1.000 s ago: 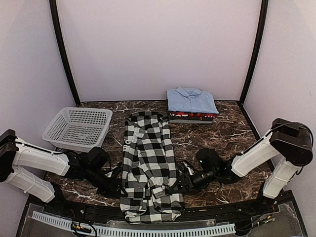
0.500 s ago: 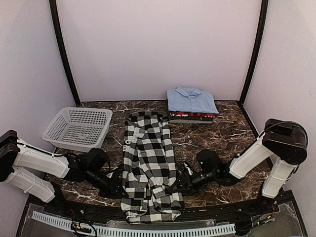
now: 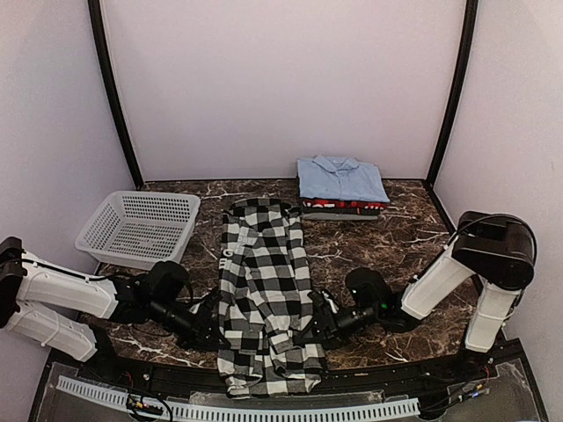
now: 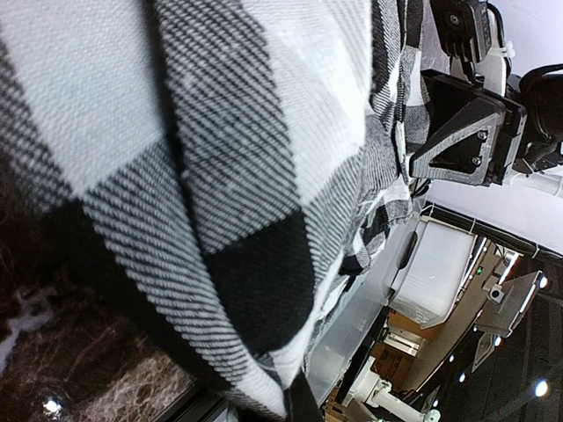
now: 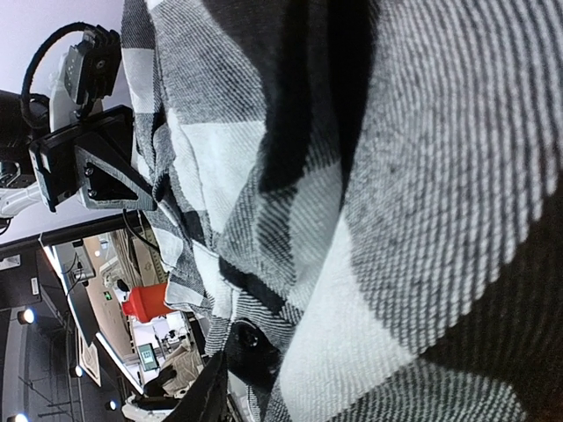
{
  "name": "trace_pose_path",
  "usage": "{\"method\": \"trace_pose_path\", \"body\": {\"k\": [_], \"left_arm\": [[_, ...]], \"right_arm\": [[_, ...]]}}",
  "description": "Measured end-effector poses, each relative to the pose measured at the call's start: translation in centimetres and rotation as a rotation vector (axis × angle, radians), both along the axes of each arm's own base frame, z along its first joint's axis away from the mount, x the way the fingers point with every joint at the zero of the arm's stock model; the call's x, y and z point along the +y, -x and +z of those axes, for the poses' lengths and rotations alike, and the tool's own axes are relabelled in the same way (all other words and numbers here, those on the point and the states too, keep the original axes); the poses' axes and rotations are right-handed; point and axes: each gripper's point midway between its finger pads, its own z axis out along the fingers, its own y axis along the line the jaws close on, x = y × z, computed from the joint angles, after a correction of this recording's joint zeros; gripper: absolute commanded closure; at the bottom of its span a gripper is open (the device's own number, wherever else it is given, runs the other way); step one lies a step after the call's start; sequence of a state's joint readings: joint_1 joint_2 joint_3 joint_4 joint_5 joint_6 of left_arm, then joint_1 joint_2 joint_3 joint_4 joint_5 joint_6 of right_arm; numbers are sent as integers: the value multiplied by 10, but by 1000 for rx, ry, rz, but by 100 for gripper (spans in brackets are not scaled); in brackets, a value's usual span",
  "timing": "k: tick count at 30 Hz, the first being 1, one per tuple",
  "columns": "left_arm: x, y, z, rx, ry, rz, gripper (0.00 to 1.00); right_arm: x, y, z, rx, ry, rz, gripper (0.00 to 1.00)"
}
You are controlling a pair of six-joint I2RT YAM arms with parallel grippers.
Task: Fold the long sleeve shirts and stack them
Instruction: Pick up the rectangle-folded shirt from the center of the board, then move the rectangle-folded shirt to the center of the board.
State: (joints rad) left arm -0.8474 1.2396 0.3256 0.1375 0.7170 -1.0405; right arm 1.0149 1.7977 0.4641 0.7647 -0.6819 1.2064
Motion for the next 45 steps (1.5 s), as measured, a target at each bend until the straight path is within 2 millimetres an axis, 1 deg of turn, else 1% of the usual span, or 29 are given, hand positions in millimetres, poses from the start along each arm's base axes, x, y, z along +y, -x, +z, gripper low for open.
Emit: {"method": "trace_pose_path", "body": {"k": [1,3,4,9,12,15,18,21,24,27,31,35,37,39,43,45], "left_arm": [[0,0,0,1,-1,0,100],[1,1,-1,3,-6,1,100],[1,1,-2,5,-8,2,100],[3,2,-1,9,-12,1,100],[3,3,1,5,-8,1,100],[4,4,3,8,-9,-1,100],[4,4,7,9,-2,-3,100],[3,-2,18,17,29,14,100],[4,-14,29,37,66,61,100],[4,-30,43,58,119,126,100],[2,-51,57,78,174,209,100],[-1,-76,66,90,211,302,100],[-2,-91,64,97,213,357,100],[-3,-104,57,107,201,404,100],[0,-136,31,122,152,513,100],[2,-146,17,128,124,554,100]], "right_arm": [[0,0,0,3,-1,1,73],[1,0,-1,7,-2,1,84],[1,0,0,8,-3,2,88],[3,1,2,3,-10,9,99],[4,0,8,-6,-11,14,100],[6,-2,18,-24,-25,18,100],[6,-5,33,-40,-51,9,100],[5,-13,47,-43,-78,-16,100],[3,-23,55,-23,-91,-52,100],[2,-37,61,7,-101,-101,100],[1,-65,72,27,-126,-180,100],[14,-99,84,11,-169,-236,100],[20,-116,84,6,-186,-262,100],[25,-132,77,12,-194,-289,100],[29,-157,51,41,-177,-345,100],[30,-166,36,56,-160,-369,100]]}}
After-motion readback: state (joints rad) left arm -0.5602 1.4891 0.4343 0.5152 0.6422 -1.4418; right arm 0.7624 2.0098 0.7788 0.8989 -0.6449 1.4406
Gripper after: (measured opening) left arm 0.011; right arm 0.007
